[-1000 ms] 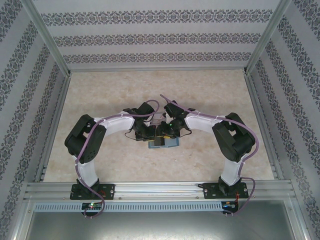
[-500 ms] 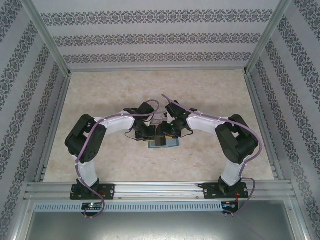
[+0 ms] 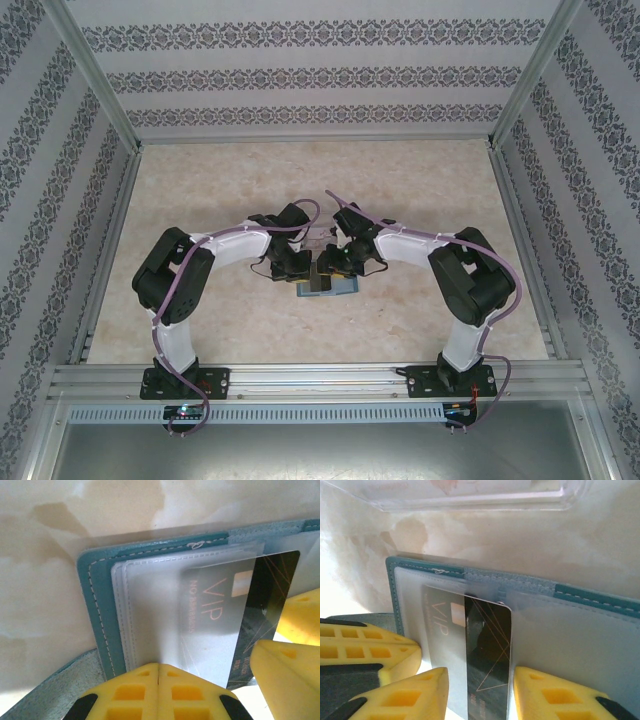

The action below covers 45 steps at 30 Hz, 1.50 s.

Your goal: Take the credit cards out of the card holder

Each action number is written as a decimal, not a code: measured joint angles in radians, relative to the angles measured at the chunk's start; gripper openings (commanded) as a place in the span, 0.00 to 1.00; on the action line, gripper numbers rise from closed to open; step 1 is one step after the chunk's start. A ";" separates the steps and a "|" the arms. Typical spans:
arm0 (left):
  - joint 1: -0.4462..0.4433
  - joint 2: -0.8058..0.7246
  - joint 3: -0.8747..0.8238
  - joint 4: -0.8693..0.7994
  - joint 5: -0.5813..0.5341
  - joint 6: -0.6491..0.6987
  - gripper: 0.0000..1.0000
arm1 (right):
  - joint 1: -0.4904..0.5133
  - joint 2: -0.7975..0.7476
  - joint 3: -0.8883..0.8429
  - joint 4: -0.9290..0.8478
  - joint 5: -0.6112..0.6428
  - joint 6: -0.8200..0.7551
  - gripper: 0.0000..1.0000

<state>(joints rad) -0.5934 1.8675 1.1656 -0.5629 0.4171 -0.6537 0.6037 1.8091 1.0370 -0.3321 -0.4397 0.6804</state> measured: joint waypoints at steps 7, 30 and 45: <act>0.000 0.003 0.005 -0.006 0.000 0.000 0.00 | -0.012 0.009 -0.006 0.016 -0.023 0.001 0.28; 0.000 0.006 0.011 -0.014 0.000 0.008 0.00 | -0.033 -0.039 -0.013 -0.036 -0.007 -0.045 0.00; 0.000 0.006 0.011 -0.014 0.000 0.012 0.00 | -0.010 -0.082 0.069 -0.233 0.163 -0.124 0.00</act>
<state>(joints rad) -0.5934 1.8740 1.1770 -0.5770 0.4171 -0.6418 0.5941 1.7275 1.1065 -0.5648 -0.2764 0.5568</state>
